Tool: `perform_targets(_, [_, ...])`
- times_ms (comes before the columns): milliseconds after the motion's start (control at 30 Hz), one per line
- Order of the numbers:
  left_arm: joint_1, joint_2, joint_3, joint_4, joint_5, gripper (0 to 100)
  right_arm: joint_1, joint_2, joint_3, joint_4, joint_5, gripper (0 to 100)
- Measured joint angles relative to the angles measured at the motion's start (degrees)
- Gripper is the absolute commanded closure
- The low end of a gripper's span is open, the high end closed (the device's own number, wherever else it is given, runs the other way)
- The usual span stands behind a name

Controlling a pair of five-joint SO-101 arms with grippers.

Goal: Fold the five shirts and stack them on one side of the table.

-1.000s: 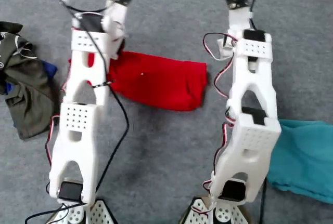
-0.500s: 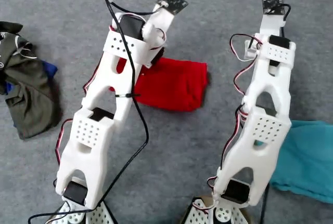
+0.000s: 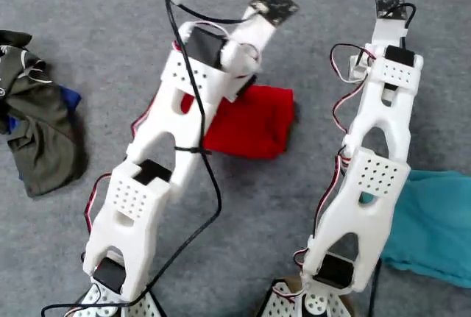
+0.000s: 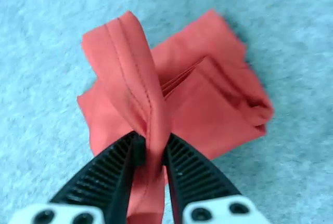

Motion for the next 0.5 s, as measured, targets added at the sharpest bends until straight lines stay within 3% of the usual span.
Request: perform_targets(500, [8.0, 4.3, 5.2, -10.0, 0.0, 98, 1.2, 0.0, -0.4, 0.3, 0.0, 99.2])
